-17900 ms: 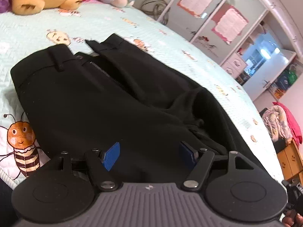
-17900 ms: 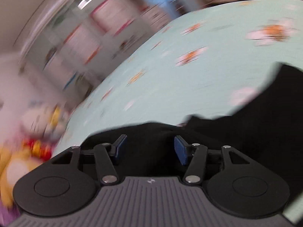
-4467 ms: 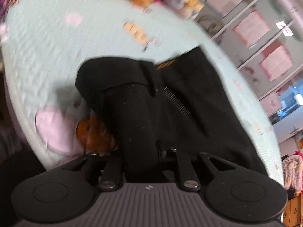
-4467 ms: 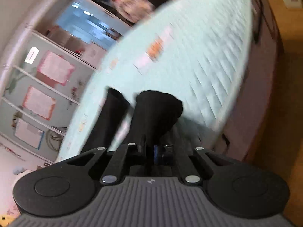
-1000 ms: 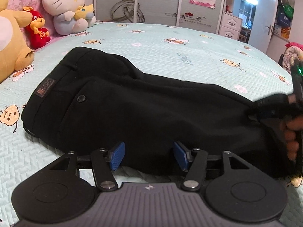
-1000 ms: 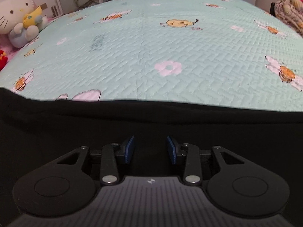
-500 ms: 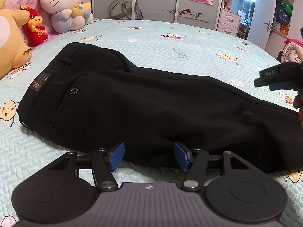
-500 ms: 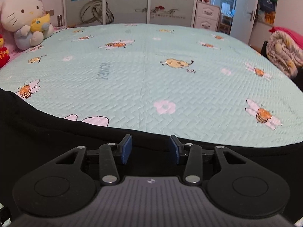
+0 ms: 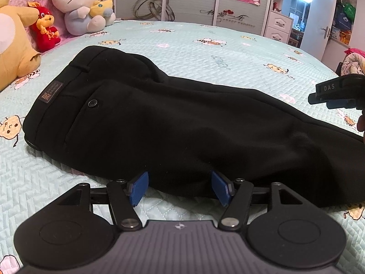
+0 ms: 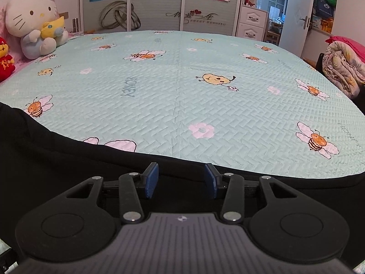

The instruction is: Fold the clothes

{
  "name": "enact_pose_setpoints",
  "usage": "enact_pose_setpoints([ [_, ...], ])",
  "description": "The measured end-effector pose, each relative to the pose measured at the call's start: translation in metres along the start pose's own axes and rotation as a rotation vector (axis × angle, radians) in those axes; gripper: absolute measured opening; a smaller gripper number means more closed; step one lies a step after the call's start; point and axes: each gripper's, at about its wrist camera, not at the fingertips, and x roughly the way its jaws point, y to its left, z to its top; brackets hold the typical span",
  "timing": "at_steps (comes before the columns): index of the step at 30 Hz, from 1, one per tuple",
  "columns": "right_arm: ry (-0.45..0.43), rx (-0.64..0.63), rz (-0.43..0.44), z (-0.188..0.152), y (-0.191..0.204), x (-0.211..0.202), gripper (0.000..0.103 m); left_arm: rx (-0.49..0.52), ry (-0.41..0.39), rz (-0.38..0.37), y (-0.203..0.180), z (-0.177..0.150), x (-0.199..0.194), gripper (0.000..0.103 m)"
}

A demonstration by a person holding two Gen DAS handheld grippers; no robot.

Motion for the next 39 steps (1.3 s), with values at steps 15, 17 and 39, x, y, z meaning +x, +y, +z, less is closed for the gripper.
enact_pose_setpoints([
  [15, 0.017, -0.017, 0.017, -0.006, 0.011, 0.000, 0.048, -0.012, 0.008, 0.001, 0.003, -0.002, 0.001, 0.067],
  [17, 0.019, -0.018, 0.017, -0.007, 0.011, 0.001, 0.048, -0.014, 0.011, 0.002, 0.004, -0.002, 0.002, 0.067],
  [39, 0.075, -0.025, 0.019, -0.019, 0.015, 0.021, 0.050, -0.029, 0.047, 0.004, 0.005, -0.010, 0.011, 0.068],
])
